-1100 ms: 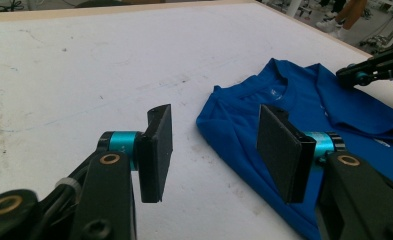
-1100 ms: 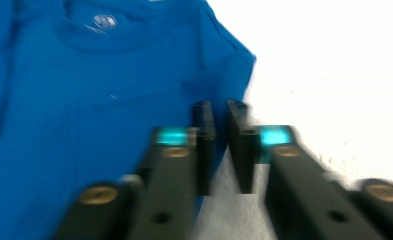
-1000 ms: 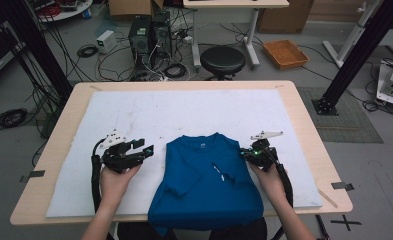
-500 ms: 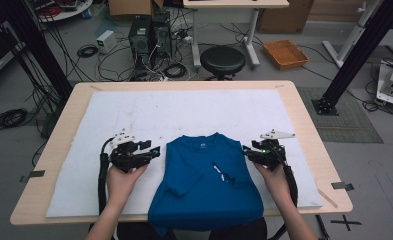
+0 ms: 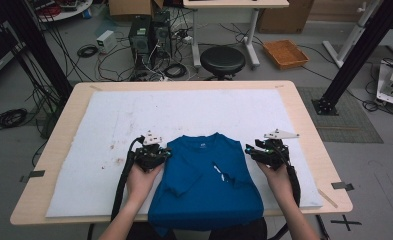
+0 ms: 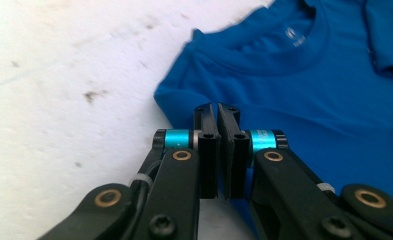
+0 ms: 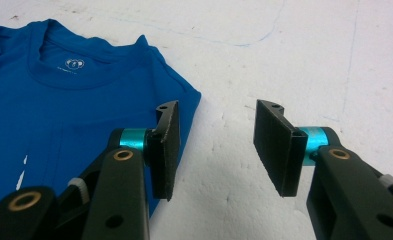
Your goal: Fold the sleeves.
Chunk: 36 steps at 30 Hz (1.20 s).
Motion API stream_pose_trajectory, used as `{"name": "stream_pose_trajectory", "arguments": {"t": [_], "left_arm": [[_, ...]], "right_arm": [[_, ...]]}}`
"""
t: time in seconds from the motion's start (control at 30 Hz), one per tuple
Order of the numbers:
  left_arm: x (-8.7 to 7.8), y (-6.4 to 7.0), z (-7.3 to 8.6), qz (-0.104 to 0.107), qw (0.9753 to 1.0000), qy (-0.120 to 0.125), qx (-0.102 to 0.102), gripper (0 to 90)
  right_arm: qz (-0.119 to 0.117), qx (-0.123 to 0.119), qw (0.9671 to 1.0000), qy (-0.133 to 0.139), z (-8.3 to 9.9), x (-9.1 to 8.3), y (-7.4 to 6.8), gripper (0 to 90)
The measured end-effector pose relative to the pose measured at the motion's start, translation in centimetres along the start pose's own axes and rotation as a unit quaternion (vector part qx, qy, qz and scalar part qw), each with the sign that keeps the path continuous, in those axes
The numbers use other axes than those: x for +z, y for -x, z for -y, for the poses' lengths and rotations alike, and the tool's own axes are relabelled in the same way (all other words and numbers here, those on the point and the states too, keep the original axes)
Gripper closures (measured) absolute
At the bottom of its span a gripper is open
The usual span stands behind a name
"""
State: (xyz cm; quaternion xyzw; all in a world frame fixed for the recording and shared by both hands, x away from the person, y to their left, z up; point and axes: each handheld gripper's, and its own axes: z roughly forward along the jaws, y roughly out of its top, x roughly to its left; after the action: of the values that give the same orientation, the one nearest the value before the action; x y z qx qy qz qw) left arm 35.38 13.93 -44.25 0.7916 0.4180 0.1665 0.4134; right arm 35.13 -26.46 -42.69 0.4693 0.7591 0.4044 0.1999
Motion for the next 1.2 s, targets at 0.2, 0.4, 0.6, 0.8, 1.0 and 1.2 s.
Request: {"name": "stream_pose_trajectory", "arguments": {"t": [0.2,0.4,0.6,0.8,1.0,1.2], "left_arm": [[-0.6,-1.4,0.2,-0.011,0.9996,0.018,-0.018,87.1],[-1.0,-2.3,0.3,-0.031,0.9985,0.029,-0.036,69.1],[-2.4,-3.4,0.3,-0.025,0.9974,0.062,-0.026,53.0],[-3.6,-4.4,0.4,-0.014,0.9953,0.092,-0.026,47.5],[-4.1,-4.1,0.3,-0.009,0.9941,0.106,-0.019,45.4],[-4.5,-3.9,0.2,-0.009,0.9937,0.111,-0.015,43.9]], "right_arm": [[0.001,0.000,1.0000,-0.001,0.0,0.0,0.0,53.9],[-0.001,-0.002,1.0000,0.003,0.0,-0.1,0.0,53.8],[-0.001,0.011,0.9999,0.008,-0.1,-0.3,0.6,51.5],[-0.003,0.025,0.9995,0.018,-0.1,-0.3,1.5,48.3],[-0.005,0.022,0.9995,0.023,-0.1,-0.5,1.6,46.5],[-0.007,0.016,0.9996,0.024,-0.1,-0.7,1.6,45.9]]}}
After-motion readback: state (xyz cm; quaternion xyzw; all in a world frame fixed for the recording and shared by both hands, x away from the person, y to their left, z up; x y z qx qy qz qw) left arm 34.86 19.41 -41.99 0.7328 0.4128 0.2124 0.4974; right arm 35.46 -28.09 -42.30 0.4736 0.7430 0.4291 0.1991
